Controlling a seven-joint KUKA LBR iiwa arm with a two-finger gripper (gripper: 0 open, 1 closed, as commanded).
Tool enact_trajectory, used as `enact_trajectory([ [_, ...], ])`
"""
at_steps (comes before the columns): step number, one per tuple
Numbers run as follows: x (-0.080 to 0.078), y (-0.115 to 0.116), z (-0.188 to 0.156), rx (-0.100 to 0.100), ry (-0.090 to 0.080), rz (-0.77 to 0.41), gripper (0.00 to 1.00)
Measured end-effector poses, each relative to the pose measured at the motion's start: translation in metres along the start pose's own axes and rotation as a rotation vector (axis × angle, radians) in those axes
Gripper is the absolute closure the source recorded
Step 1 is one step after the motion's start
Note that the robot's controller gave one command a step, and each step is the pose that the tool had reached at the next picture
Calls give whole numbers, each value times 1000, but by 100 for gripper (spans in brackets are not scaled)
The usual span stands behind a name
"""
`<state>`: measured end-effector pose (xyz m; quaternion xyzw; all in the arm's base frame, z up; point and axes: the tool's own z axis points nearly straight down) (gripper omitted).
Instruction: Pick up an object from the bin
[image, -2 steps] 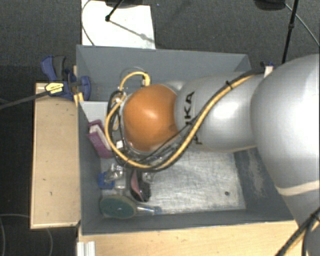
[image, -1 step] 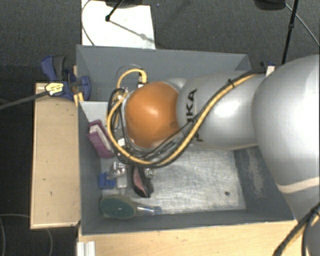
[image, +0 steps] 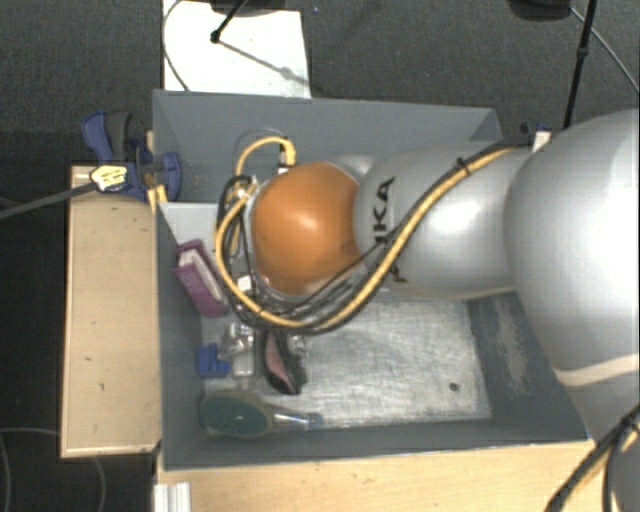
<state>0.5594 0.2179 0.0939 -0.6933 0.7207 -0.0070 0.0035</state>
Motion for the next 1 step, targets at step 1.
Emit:
enact_trajectory([
  [1,-14,-7,-109,-5,-11,-8,100],
])
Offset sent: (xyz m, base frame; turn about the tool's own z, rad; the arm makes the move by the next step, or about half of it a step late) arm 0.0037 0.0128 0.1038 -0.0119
